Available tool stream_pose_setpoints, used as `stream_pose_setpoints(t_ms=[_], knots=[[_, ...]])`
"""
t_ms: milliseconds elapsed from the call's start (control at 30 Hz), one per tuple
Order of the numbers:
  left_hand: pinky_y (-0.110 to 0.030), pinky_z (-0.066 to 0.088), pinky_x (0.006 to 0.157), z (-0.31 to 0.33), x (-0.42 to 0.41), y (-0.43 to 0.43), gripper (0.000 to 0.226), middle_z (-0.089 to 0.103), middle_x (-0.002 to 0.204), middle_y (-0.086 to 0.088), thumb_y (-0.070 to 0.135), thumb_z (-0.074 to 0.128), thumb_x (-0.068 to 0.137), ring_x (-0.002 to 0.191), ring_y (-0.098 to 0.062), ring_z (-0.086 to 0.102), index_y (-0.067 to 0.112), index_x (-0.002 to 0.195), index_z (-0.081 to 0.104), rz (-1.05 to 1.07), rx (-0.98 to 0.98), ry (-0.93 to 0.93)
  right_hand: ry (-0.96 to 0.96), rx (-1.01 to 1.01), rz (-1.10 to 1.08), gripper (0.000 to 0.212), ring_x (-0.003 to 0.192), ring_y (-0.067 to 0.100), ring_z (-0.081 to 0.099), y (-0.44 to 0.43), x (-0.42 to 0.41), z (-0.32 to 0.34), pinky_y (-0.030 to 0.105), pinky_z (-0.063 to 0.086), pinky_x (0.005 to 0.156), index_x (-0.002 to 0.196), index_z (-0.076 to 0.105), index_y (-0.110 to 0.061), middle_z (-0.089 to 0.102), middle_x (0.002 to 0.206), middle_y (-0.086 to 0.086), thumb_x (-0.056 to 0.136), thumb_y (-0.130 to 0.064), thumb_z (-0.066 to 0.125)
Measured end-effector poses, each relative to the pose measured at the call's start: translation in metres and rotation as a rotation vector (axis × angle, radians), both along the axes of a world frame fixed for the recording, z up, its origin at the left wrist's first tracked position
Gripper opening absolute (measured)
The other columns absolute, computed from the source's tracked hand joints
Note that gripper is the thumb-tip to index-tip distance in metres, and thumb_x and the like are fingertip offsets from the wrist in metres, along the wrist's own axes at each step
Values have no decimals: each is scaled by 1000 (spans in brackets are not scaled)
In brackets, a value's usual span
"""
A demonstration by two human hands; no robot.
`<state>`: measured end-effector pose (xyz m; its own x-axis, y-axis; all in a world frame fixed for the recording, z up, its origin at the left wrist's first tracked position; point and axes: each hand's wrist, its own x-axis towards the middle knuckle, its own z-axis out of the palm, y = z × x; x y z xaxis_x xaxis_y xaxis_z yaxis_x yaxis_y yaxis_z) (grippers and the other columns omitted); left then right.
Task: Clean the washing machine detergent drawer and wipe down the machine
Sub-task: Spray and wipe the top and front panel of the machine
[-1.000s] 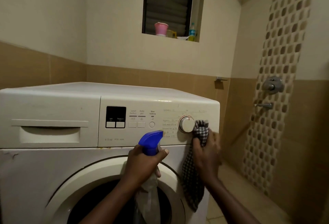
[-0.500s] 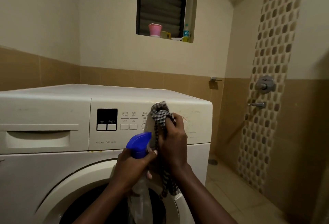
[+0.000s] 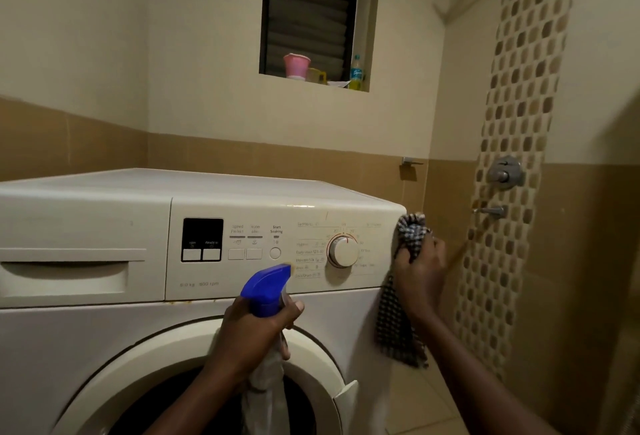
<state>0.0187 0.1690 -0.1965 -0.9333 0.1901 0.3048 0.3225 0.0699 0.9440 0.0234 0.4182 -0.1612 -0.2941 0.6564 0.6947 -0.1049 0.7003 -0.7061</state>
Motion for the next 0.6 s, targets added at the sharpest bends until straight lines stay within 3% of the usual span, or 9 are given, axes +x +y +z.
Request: stream_pose_setpoints(t_ms=[67,167,300,467,600], knots=[[-50,58,79,1,0,1,26,67,57,-16,29,79,80,51,-34,65,6,79,66,5,7,8,23,140,55,30,91,18,51,-16,-3,4,21,40,75,114,58,-6,46,110,2,84,-3,56],[-47,59,73,3,3,2,26,68,59,-13,26,78,80,48,-31,63,4,81,65,4,13,16,36,372,211,41,90,6,48,-41,-4,6,0,34,72,111,63,-8,51,109,-3,72,6,59],[-48,58,69,3,3,1,25,69,67,-15,24,79,80,47,-31,62,3,82,64,2,19,15,113,359,177,39,92,12,54,-41,-11,34,18,43,72,110,66,-9,60,111,4,74,3,57],[-50,59,74,2,2,4,26,68,66,-24,28,79,79,50,-32,65,6,84,65,20,7,-7,5,550,228,43,99,16,55,-37,-8,40,31,53,74,113,63,-12,56,120,-2,74,2,57],[-49,61,74,7,4,6,23,71,73,-24,27,79,80,50,-28,65,14,88,62,38,-16,-14,68,250,122,48,98,17,52,-22,-5,16,25,44,77,119,61,-10,54,122,2,74,5,52]])
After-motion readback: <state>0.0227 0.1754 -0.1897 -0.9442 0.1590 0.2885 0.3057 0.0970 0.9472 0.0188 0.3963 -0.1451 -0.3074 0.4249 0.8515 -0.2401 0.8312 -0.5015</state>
